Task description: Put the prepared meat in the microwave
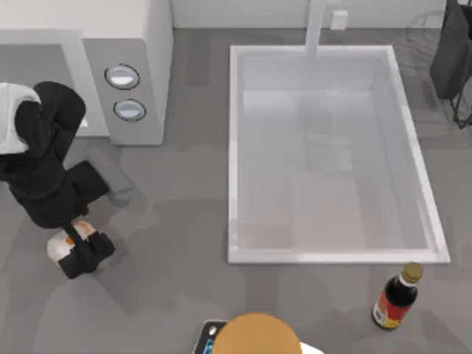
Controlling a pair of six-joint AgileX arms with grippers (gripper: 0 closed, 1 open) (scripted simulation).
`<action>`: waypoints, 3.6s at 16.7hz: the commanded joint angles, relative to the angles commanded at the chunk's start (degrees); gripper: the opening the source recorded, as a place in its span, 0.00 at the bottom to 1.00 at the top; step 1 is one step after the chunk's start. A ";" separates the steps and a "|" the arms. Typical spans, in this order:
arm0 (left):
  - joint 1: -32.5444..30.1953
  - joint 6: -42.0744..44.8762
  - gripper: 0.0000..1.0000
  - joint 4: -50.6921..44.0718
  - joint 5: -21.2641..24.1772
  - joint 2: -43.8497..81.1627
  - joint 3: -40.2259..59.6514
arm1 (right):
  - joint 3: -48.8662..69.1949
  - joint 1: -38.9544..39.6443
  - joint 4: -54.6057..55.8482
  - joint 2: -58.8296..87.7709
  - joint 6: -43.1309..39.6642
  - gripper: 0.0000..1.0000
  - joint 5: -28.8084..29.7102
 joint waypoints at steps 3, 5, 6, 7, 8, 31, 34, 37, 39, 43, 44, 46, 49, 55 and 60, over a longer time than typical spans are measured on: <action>0.00 0.00 0.92 0.00 0.00 0.00 0.00 | 0.00 0.00 0.00 0.00 0.00 1.00 0.00; 0.00 0.00 0.77 0.00 0.00 0.00 0.00 | 0.00 0.00 0.00 0.00 0.00 1.00 0.00; 0.00 0.00 0.70 0.00 0.00 0.00 0.00 | 0.00 0.00 0.00 0.00 0.00 1.00 0.00; 0.00 0.00 0.62 0.00 0.00 0.00 0.00 | 0.00 0.00 0.00 0.00 0.00 1.00 0.00; 0.00 0.00 0.55 0.00 0.00 0.00 0.00 | 0.00 0.00 0.00 0.00 0.00 1.00 0.00; 0.04 -0.40 0.00 -16.77 1.09 -7.83 9.44 | 0.00 0.00 0.00 0.00 0.00 1.00 0.00; -0.05 -0.51 0.00 -24.14 1.08 -10.71 13.93 | 0.00 0.00 0.00 0.00 0.00 1.00 0.00; -0.07 -0.65 0.00 -26.11 1.08 -12.06 15.39 | 0.00 0.00 0.00 0.00 0.00 1.00 0.00; -0.07 -0.65 0.00 -26.11 1.08 -12.06 15.39 | 0.00 0.00 0.00 0.00 0.00 1.00 0.00; 0.67 -1.11 0.00 -24.25 1.19 -11.63 15.43 | 0.00 0.00 0.00 0.00 0.00 1.00 0.00; 1.34 -1.75 0.00 -22.51 1.33 -11.33 15.54 | 0.00 0.00 0.00 0.00 0.00 1.00 0.00; 3.23 -3.69 0.00 -17.27 1.73 -10.21 15.60 | 0.00 0.00 0.00 0.00 0.00 1.00 0.00; 6.88 -7.86 0.00 -5.06 2.51 -6.92 14.65 | 0.00 0.00 0.00 0.00 0.00 1.00 0.00; 14.06 -18.48 0.00 29.75 4.41 1.63 8.61 | 0.00 0.00 0.00 0.00 0.00 1.00 0.00; 17.86 -27.58 0.00 60.29 6.32 6.58 1.02 | 0.00 0.00 0.00 0.00 0.00 1.00 0.00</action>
